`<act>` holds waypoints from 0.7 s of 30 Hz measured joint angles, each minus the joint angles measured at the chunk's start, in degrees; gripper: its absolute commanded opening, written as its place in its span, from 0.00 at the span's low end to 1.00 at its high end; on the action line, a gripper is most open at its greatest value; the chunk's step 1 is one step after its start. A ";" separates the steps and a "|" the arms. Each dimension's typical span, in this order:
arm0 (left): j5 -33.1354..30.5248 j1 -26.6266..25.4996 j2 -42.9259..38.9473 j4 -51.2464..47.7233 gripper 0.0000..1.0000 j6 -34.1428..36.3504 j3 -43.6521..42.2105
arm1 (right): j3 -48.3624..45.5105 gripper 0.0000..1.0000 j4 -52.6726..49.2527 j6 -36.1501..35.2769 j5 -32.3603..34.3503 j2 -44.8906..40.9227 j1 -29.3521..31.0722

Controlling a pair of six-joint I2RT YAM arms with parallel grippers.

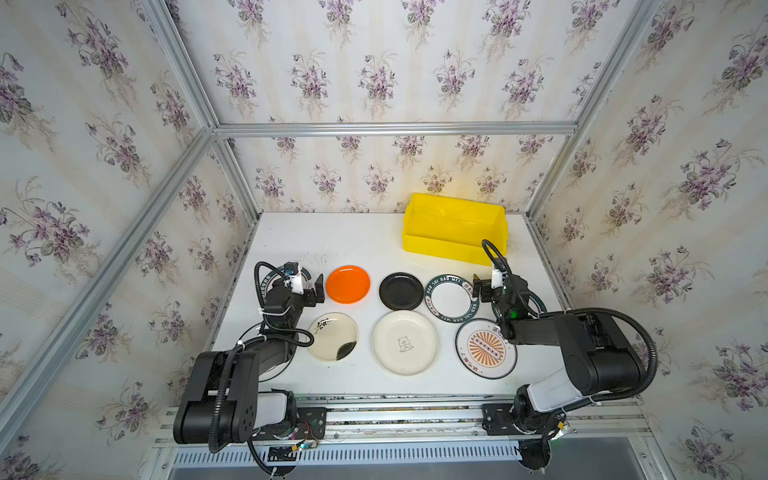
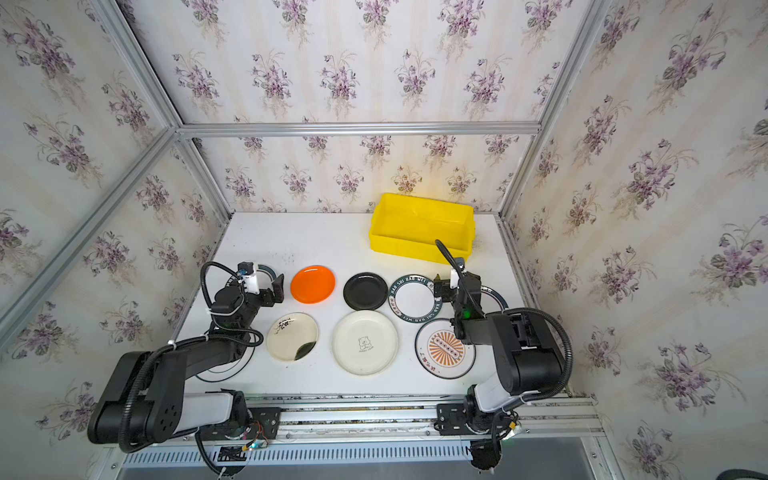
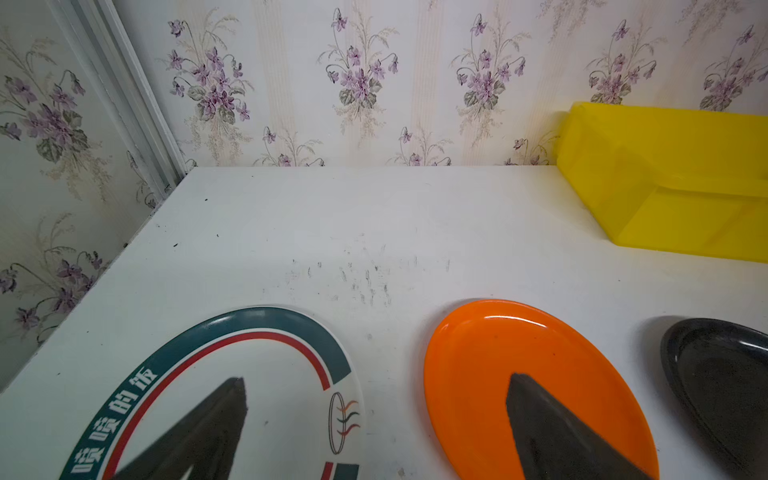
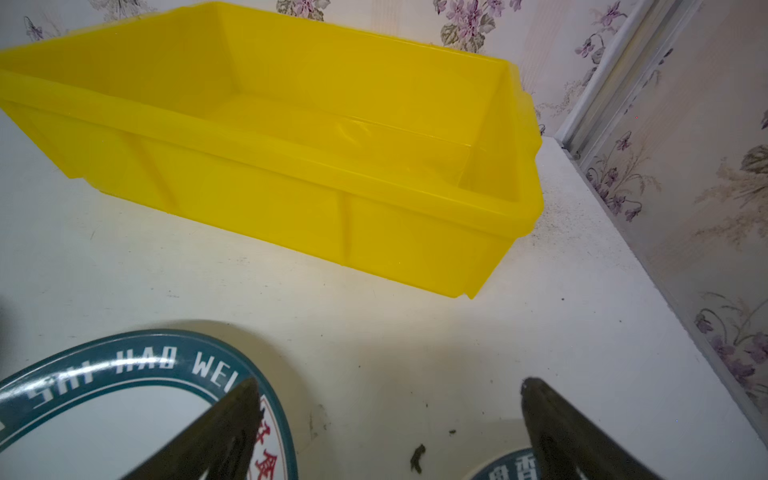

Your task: Place the plates into the plastic bin on the countertop

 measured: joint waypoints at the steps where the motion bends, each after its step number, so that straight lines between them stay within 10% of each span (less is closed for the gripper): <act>1: 0.00 0.00 0.00 0.00 1.00 0.00 0.00 | 0.00 1.00 0.00 0.00 0.00 0.00 0.00; 21: 0.00 0.02 0.00 0.00 1.00 0.00 0.00 | 0.02 1.00 -0.02 0.61 -0.37 0.00 -0.59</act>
